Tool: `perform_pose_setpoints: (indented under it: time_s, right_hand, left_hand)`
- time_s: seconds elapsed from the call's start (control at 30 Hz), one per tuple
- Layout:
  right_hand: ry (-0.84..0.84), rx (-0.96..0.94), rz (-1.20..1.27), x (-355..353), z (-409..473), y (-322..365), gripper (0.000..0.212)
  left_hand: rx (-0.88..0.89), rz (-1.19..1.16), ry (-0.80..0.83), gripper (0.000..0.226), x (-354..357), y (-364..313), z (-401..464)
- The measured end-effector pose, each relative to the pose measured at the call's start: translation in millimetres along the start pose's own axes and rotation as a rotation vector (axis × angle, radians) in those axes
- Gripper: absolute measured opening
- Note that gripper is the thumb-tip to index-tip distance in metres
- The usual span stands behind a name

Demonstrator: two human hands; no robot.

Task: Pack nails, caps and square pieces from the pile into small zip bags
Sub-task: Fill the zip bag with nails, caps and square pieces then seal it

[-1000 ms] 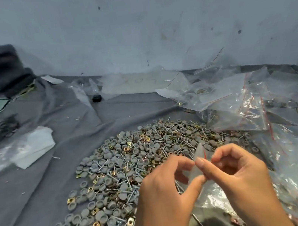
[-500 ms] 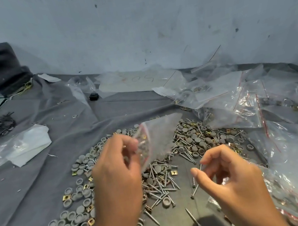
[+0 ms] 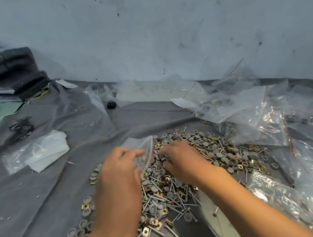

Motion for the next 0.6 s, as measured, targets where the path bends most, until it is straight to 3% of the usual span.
perform_pose_setpoints:
  time_s: [0.1,0.23,0.4,0.5,0.6]
  right_hand:
    - [0.131,0.012,-0.138,2,12,-1,0.03]
    - [0.175,0.037,-0.092,-5,9,-11,0.006]
    - [0.188,0.021,0.023,-12,-11,-24,0.005]
    - [0.127,0.05,0.246,-21,-28,-35,0.006]
    - [0.078,0.134,0.771,-33,-49,-50,0.012]
  left_hand:
    - [-0.012,0.012,0.084,0.047,14,0,-4]
    - [-0.044,0.0,0.167,0.048,24,2,-9]
    - [-0.056,-0.011,0.226,0.043,26,-3,-9]
    - [-0.041,-0.047,0.269,0.043,29,-8,-11]
    - [-0.014,-0.097,0.293,0.046,35,-16,-13]
Point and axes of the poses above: each hand's wrist, its own z-axis towards the middle knuckle, its own x-axis out of the palm, y = z × x, the point moved 3 cm from there along z, towards the middle knuckle, and after that the axes turned 10 degrees about x, right-handed, at the moved point
